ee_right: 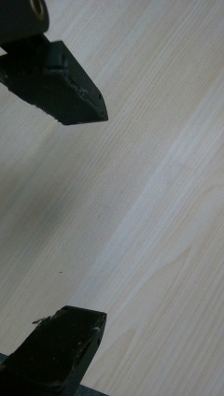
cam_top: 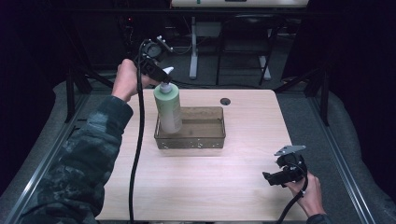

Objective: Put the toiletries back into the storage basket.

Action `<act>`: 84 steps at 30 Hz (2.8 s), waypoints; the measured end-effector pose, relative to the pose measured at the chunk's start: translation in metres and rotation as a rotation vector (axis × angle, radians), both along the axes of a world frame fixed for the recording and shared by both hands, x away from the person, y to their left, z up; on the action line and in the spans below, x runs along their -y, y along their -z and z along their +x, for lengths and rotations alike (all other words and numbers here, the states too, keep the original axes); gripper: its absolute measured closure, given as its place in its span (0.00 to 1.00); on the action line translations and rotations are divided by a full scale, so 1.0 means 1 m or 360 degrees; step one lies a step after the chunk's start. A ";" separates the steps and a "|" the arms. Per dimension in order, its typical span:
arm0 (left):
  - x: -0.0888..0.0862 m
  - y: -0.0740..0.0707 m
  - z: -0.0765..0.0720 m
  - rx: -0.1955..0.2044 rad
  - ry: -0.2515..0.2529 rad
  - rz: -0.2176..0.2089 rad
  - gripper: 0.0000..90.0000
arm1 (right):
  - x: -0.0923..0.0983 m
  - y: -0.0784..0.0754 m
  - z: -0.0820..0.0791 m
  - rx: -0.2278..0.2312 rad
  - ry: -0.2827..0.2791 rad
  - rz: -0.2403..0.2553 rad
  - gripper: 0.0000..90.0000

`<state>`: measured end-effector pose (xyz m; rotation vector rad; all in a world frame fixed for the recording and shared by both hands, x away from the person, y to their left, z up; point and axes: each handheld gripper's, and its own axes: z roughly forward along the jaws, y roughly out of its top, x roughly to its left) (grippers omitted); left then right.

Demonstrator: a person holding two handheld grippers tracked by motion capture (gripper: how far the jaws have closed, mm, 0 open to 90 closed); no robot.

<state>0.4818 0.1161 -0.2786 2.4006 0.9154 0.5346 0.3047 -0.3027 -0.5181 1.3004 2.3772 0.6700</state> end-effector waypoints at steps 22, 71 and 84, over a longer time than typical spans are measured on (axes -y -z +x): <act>-0.005 0.032 0.002 -0.0048 0.0001 -0.0027 0.70 | -0.001 -0.001 -0.001 0.0012 0.0000 -0.0001 0.05; -0.016 0.059 -0.004 -0.0226 0.0031 0.0013 0.69 | -0.001 -0.004 -0.002 0.0026 -0.0003 0.0004 0.05; -0.025 0.065 -0.012 -0.0233 -0.0012 -0.0075 0.23 | -0.001 -0.005 -0.003 0.0039 -0.0003 0.0000 0.05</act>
